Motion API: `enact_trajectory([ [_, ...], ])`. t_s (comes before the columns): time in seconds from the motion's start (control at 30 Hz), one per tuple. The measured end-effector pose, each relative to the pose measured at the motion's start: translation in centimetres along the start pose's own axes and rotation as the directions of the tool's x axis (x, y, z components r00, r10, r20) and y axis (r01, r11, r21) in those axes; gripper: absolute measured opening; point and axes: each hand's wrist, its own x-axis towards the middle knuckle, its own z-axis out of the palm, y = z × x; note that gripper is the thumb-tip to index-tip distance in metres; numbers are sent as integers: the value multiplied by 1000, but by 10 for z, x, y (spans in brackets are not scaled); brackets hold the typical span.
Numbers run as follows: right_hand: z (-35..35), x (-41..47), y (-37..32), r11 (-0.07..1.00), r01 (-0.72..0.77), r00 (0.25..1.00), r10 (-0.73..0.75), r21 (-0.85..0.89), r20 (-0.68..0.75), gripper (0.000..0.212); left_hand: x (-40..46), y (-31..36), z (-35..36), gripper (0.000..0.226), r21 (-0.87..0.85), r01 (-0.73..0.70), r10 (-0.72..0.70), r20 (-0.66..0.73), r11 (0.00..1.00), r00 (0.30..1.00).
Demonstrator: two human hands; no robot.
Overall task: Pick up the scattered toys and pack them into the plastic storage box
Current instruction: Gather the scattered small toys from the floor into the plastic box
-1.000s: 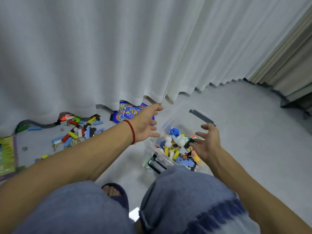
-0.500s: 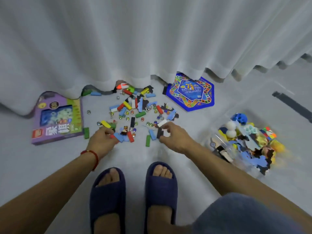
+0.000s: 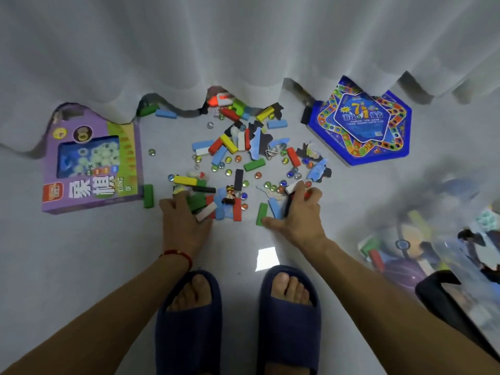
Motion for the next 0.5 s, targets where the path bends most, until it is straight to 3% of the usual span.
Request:
enact_trajectory([
  [0.27,1,14,-19,985,133,990,-137,109,24,83,27,11,10,64,9,-89,89,9,996,996],
  [0.5,12,17,-36,972,215,975,-208,-93,78,108,30,21,13,68,-20,-110,111,83,994,990],
])
